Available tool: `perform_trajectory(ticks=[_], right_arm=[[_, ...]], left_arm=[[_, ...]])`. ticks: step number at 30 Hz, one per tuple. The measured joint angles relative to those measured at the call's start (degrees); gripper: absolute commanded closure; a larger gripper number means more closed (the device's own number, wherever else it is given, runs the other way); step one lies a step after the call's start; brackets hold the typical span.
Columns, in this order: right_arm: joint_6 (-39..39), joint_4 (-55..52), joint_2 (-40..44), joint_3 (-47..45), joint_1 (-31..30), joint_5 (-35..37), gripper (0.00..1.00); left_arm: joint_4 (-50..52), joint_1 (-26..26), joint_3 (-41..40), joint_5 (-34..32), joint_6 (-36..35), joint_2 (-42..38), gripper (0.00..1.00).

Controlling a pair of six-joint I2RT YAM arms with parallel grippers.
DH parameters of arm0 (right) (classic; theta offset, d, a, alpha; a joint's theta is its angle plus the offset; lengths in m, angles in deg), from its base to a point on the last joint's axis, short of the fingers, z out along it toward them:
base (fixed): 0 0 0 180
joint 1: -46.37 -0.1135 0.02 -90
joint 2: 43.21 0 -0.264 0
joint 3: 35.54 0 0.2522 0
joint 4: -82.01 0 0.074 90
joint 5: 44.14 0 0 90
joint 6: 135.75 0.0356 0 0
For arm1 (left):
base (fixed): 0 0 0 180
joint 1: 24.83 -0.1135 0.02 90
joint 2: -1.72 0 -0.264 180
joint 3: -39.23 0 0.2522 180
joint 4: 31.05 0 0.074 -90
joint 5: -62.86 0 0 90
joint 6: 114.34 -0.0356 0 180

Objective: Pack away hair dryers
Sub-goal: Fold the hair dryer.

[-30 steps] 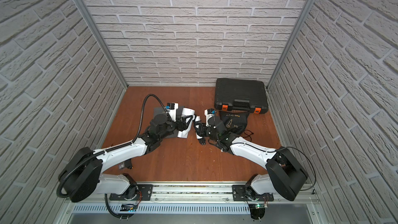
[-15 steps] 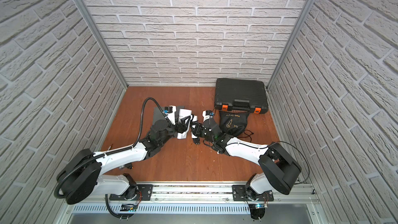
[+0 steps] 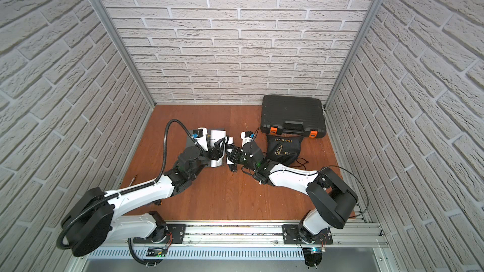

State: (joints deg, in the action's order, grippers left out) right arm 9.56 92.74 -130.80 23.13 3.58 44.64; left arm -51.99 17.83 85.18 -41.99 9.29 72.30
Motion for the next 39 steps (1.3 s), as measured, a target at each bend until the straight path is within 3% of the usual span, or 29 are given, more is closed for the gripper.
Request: perform_trajectory(ticks=[6, 13, 25, 35, 39], right_arm=[[-6.8, -11.8, 3.7, 5.5, 0.0, -5.2, 0.52], [-15.6, -17.3, 8.9, 6.8, 2.1, -18.3, 0.44], [-23.0, -18.8, 13.4, 3.5, 8.0, -29.5, 0.45], [-18.5, -6.7, 9.9, 2.6, 9.2, -38.8, 0.48], [-15.8, -3.1, 8.3, 2.2, 9.2, -40.8, 0.55]], left_arm=[[4.7, -7.2, -1.1, 11.3, 4.0, -7.7, 1.00], [9.4, -15.2, 0.7, 20.3, 6.3, -14.5, 1.00], [10.3, -19.2, 1.2, 34.9, 8.9, -14.5, 1.00], [2.9, -19.3, 0.6, 41.4, 11.7, -11.9, 1.00], [1.6, -19.5, 0.5, 42.1, 12.0, -11.4, 1.00]])
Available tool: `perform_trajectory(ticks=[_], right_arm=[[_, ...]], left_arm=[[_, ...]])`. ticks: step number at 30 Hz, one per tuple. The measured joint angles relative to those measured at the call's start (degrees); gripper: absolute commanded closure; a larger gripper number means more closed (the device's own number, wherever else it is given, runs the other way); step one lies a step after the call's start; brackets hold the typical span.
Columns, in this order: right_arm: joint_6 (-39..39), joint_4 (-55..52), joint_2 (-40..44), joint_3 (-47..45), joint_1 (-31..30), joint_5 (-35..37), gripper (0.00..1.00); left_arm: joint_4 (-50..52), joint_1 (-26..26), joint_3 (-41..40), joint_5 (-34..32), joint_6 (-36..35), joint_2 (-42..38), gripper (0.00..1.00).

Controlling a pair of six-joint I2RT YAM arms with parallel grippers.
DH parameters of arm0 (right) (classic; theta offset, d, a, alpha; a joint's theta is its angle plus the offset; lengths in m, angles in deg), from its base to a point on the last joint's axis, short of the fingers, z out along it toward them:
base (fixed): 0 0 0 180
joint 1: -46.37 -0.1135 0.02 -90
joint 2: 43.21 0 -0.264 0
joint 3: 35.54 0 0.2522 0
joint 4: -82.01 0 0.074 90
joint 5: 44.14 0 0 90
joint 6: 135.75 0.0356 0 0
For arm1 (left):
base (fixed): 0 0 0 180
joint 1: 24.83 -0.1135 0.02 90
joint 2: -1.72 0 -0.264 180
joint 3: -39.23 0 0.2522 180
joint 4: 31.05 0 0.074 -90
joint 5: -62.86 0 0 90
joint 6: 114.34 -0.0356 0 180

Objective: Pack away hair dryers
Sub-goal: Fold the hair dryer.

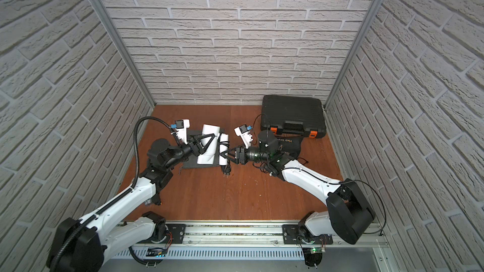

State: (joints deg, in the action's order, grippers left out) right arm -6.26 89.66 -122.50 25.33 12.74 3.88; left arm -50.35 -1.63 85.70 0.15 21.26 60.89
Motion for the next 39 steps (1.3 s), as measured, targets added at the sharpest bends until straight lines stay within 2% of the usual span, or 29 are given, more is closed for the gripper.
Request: perform_trajectory(ticks=[6, 16, 31, 39], right_arm=[[2.8, 3.8, -1.7, -0.1, 0.1, -0.7, 0.74], [5.4, 8.8, -3.0, -0.3, -0.3, 1.0, 0.97], [9.9, 21.2, -7.6, -0.8, -1.7, 12.0, 0.97], [11.1, 25.3, -9.4, -0.8, -2.4, 16.7, 0.97]], left_arm=[[-2.7, -0.7, -0.5, -0.2, 0.2, 0.7, 1.00], [-6.5, -0.7, -1.6, -2.5, 1.1, 1.2, 1.00], [-16.9, 2.7, -3.3, -16.6, 1.6, 5.7, 1.00], [-21.4, 3.5, -3.3, -20.5, 1.6, 8.6, 1.00]])
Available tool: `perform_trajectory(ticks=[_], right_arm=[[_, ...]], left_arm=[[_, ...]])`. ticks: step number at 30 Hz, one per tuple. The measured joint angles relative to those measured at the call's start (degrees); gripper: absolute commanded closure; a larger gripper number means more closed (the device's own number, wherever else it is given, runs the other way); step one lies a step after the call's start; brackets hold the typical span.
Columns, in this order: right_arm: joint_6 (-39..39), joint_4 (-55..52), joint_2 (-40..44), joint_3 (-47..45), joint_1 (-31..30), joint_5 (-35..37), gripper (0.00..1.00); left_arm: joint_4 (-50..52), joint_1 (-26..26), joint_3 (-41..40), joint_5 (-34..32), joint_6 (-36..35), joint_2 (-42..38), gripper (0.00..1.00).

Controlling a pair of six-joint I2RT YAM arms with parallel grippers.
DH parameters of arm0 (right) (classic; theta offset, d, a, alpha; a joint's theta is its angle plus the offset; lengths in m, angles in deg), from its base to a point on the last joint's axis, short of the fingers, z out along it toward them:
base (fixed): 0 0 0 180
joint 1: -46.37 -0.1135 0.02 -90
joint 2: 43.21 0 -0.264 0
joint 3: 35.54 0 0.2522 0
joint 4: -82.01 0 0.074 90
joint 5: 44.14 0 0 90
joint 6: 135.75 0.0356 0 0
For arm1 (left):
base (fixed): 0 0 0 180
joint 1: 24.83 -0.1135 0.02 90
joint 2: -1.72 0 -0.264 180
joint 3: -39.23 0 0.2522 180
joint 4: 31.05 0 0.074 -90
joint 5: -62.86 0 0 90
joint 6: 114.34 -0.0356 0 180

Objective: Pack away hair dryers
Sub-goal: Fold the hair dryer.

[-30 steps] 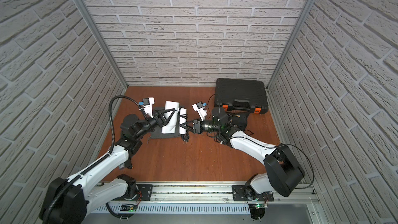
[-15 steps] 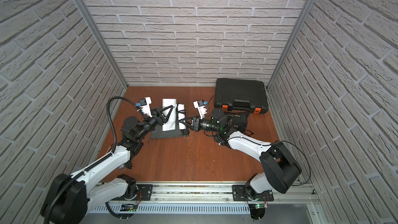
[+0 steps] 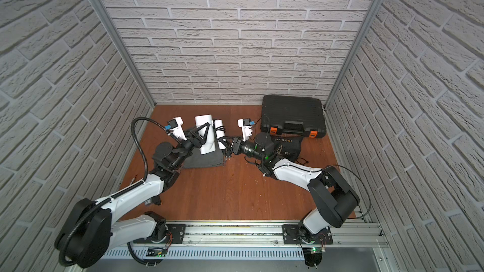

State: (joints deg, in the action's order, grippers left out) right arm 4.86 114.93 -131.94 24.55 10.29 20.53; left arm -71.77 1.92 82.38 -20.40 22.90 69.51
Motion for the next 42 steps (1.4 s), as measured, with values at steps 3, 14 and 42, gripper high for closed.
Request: perform_trajectory(ticks=[3, 14, 42], right_arm=[[0.3, 1.7, -1.3, 0.4, 0.0, 1.2, 0.97], [1.4, 5.4, -4.6, 1.2, -0.1, 3.8, 0.97], [-11.4, -25.5, 3.7, 3.5, -3.0, -11.3, 0.58]], left_arm=[[-2.1, 0.1, 0.0, -1.3, 0.2, 1.5, 1.00], [-6.7, 0.1, 0.0, -3.8, 0.5, 5.4, 1.00], [17.0, 0.3, 0.0, 12.7, -3.5, -8.9, 1.00]])
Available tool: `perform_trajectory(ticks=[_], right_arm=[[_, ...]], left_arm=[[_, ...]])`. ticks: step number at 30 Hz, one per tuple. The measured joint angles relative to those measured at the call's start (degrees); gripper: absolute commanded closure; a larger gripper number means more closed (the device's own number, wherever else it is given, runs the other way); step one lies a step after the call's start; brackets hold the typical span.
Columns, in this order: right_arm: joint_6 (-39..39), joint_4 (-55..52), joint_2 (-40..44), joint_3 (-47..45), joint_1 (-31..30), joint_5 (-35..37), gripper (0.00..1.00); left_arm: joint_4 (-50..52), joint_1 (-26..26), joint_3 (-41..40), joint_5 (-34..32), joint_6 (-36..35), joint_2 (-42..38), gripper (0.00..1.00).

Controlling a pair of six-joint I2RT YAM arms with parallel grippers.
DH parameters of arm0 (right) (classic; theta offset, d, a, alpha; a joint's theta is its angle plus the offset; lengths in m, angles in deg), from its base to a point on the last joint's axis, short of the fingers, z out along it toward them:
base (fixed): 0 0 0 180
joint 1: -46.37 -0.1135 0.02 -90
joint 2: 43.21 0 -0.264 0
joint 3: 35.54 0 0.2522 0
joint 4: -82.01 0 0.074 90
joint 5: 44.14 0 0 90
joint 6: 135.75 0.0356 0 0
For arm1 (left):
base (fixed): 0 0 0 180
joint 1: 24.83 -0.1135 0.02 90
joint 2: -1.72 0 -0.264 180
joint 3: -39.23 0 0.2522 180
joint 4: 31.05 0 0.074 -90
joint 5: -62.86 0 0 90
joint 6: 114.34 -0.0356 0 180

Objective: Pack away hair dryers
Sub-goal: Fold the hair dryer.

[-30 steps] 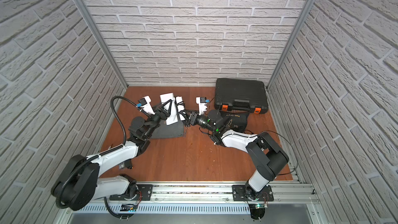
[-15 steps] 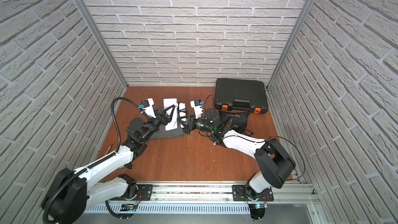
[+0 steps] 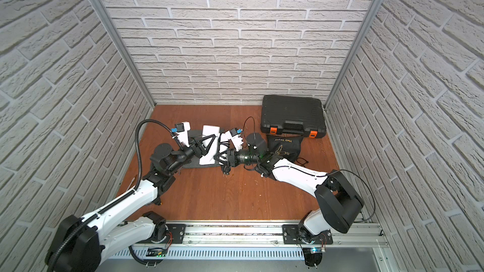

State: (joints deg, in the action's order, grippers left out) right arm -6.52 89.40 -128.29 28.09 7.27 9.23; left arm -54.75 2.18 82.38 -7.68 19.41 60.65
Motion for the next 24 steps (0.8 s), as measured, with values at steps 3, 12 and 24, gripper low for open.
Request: perform_trajectory(ticks=[3, 12, 24], right_arm=[[0.7, 1.1, 0.5, -1.0, 0.5, -1.7, 0.60], [0.9, 1.4, 3.7, -2.9, 1.7, -4.0, 0.59], [1.1, 0.0, 7.7, -4.2, 4.8, -4.6, 0.55]], left_arm=[[0.1, -0.3, 0.0, 1.6, 0.2, 0.0, 1.00], [-0.3, -0.7, 0.6, 5.9, 1.5, -0.1, 1.00], [1.6, -1.3, 1.4, 9.9, 0.3, 0.0, 1.00]])
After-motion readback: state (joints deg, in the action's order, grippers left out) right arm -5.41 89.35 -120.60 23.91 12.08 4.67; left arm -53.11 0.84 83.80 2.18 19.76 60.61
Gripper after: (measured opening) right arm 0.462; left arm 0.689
